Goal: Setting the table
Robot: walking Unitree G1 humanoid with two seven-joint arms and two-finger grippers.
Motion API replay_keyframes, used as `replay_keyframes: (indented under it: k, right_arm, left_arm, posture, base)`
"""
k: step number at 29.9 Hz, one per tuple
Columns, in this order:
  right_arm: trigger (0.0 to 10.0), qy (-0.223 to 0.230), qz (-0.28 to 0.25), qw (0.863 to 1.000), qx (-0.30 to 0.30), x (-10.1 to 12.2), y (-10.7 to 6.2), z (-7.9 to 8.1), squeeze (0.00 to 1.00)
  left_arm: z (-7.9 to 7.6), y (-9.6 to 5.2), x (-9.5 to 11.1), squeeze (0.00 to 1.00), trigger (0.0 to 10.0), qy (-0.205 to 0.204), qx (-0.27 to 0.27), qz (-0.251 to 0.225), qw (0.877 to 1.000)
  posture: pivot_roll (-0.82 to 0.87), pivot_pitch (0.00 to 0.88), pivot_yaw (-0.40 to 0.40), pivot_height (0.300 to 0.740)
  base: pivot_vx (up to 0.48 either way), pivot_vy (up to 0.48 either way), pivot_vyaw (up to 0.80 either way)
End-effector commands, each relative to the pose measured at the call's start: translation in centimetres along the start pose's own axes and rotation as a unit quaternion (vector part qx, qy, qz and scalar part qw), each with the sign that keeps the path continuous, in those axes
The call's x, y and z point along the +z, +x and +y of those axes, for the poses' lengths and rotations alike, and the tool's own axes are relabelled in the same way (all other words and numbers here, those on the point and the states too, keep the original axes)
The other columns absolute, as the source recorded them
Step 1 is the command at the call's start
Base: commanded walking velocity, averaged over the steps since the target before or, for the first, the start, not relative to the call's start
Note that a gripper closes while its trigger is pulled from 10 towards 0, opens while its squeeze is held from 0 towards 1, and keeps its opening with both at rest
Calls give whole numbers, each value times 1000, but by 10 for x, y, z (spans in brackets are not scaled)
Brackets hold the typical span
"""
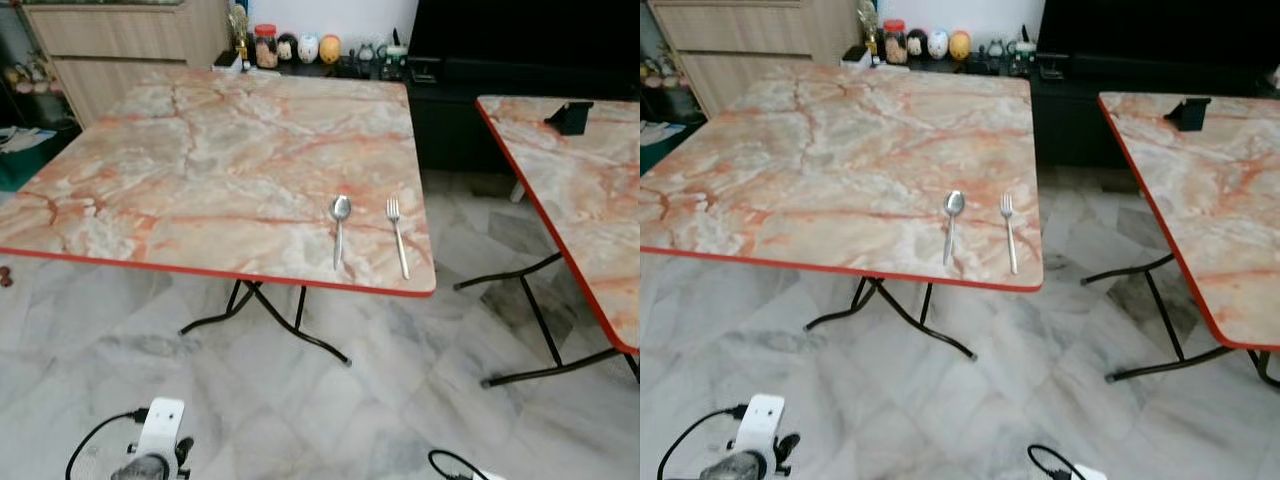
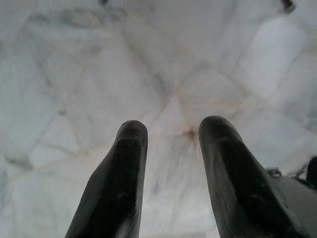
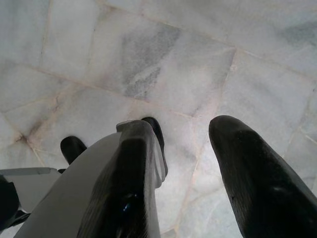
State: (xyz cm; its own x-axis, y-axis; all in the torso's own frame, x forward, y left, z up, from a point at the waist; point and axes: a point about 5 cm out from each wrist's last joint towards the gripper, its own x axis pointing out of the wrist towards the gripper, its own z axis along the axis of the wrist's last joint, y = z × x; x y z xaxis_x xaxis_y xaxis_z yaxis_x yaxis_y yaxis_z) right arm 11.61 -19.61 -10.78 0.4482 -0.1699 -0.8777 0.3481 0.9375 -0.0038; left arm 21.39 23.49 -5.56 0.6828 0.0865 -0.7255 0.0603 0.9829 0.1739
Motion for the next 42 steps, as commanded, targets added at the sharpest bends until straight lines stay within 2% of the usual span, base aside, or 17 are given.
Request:
replay_keyframes:
  k: [1, 6, 10, 17, 23, 33, 42]
  right_arm:
    - [10000, 4, -2, 1000, -2, -1, 0, -2, 0]
    - [10000, 4, -1, 1000, -3, -1, -1, -2, 0]
    - [10000, 9, -3, 1000, -5, -2, -1, -2, 0]
    - [10000, 9, -2, 1000, -6, -2, -1, -3, 0]
    - [10000, 9, -3, 1000, -7, -2, -1, -3, 0]
    - [10000, 8, -5, 1000, -7, 0, 0, -3, 0]
    - [10000, 7, -6, 1000, -5, 0, 0, -2, 0]
  left_arm:
    - [-3, -1, -6, 0, 10000, 3, -6, 11, 1000]
    - [-3, -1, -11, 0, 10000, 1, -1, 20, 1000]
    - [0, -4, -16, 0, 10000, -19, 3, 18, 1000]
    - [8, -10, -36, 0, 10000, -27, 20, 56, 998]
    - [18, -17, -55, 0, 10000, -25, 36, 84, 995]
    - [24, -20, -59, 0, 10000, -29, 47, 91, 994]
    - [24, -20, -59, 0, 10000, -31, 49, 89, 994]
  posture:
    - [84, 0, -7, 711]
    - [80, 0, -7, 711]
    - [72, 0, -3, 711]
    - [74, 0, -6, 711]
    - [70, 0, -6, 711]
    - [74, 0, -8, 711]
    - [75, 0, -7, 711]
  base:
    - [0, 0, 0]
    - [0, 0, 0]
    - [0, 0, 0]
    - [0, 0, 0]
    - [0, 291, 0]
    - [0, 360, 0]
    - [0, 374, 0]
